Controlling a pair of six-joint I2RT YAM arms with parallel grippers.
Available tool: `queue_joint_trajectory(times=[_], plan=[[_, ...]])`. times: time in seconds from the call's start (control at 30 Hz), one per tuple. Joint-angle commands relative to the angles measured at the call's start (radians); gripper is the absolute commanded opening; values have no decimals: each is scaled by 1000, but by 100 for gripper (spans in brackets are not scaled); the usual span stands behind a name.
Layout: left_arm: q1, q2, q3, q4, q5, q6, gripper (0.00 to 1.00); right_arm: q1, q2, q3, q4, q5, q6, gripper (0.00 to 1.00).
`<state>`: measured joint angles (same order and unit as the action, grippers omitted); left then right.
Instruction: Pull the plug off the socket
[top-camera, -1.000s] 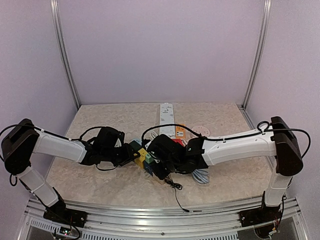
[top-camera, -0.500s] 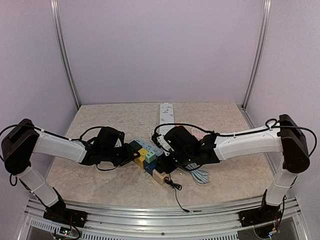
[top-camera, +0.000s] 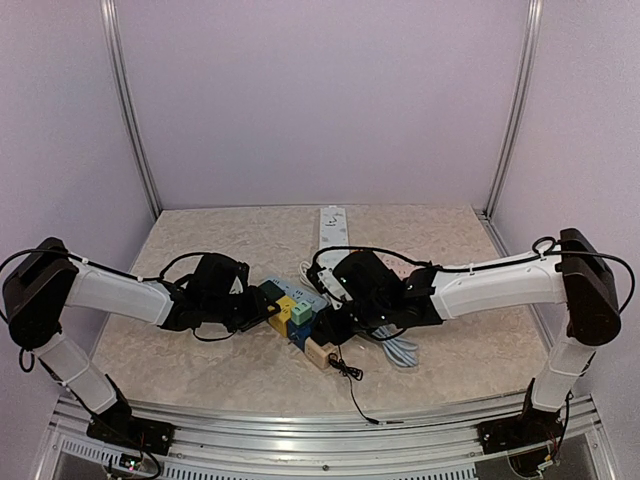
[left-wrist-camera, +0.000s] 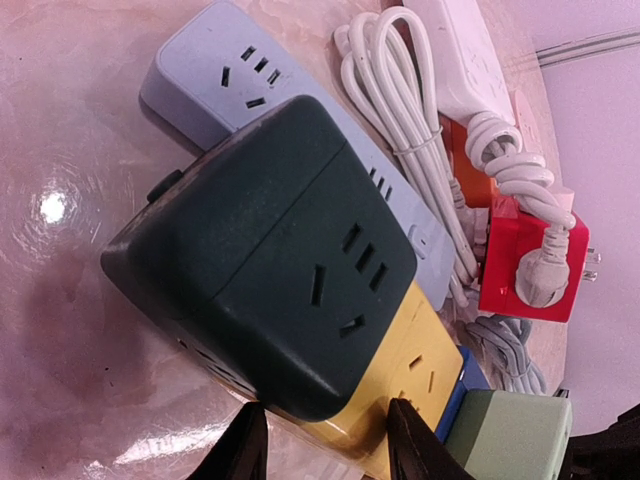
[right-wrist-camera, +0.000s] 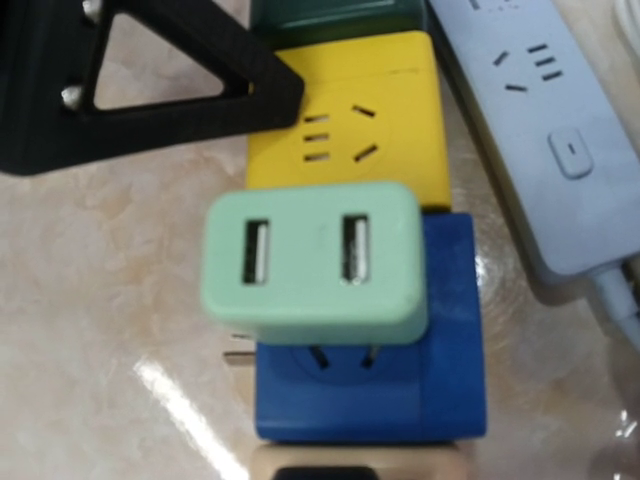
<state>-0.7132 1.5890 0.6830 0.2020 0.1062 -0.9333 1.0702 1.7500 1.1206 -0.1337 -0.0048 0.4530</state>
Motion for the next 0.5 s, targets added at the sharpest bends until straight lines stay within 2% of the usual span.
queue_joint_trajectory(times=[0.0, 0.47], plan=[[-17, 40, -17, -132, -1, 31, 40, 15, -22, 41, 14, -7, 5, 0], [-17, 55, -8, -134, 1, 35, 39, 117, 65, 211, -185, 246, -108, 0]])
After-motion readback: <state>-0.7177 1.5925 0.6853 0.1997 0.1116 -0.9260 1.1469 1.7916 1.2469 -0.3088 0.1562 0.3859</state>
